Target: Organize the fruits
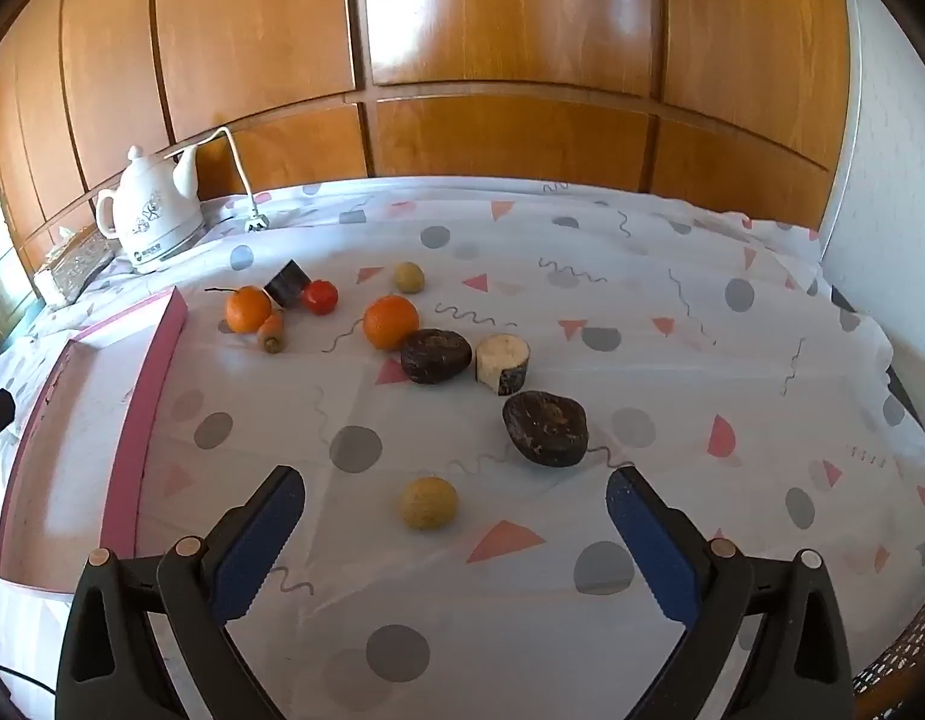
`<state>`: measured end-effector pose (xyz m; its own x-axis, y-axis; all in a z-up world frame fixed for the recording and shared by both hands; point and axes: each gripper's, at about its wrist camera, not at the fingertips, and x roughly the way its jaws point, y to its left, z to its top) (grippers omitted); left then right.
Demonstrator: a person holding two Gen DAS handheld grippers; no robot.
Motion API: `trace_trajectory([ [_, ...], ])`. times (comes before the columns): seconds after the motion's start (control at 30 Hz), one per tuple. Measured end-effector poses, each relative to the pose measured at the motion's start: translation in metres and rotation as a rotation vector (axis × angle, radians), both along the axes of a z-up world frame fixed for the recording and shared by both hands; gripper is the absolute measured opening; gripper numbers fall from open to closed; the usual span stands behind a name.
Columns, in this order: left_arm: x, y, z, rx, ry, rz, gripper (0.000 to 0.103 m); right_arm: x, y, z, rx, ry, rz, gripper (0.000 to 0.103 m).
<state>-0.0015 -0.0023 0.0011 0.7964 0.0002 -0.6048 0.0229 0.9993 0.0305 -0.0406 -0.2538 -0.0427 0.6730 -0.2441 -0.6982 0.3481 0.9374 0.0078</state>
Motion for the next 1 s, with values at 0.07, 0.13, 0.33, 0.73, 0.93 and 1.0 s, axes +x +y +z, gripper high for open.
trace_trajectory([
  [0.07, -0.003, 0.0, -0.005, -0.007, -0.002, 0.004, 0.103, -0.001, 0.001, 0.0, 0.005, -0.013, 0.003, 0.102],
  [0.13, -0.006, -0.002, -0.006, 0.0, -0.009, -0.001, 0.103, -0.001, 0.003, -0.001, 0.002, -0.015, 0.004, 0.102],
  [0.33, -0.004, 0.0, -0.005, -0.005, 0.007, 0.003, 0.103, 0.003, 0.006, 0.01, -0.01, -0.012, 0.016, 0.102],
  [0.73, -0.008, -0.012, -0.001, 0.02, -0.013, -0.037, 0.103, -0.003, 0.005, 0.027, -0.055, -0.054, 0.008, 0.102],
  [0.93, -0.011, -0.016, 0.0, 0.027, -0.015, -0.055, 0.103, -0.008, -0.001, 0.026, -0.057, -0.069, -0.013, 0.102],
  [1.0, -0.012, -0.018, 0.001, 0.029, -0.018, -0.062, 0.103, -0.01, -0.003, 0.026, -0.061, -0.072, -0.023, 0.102],
])
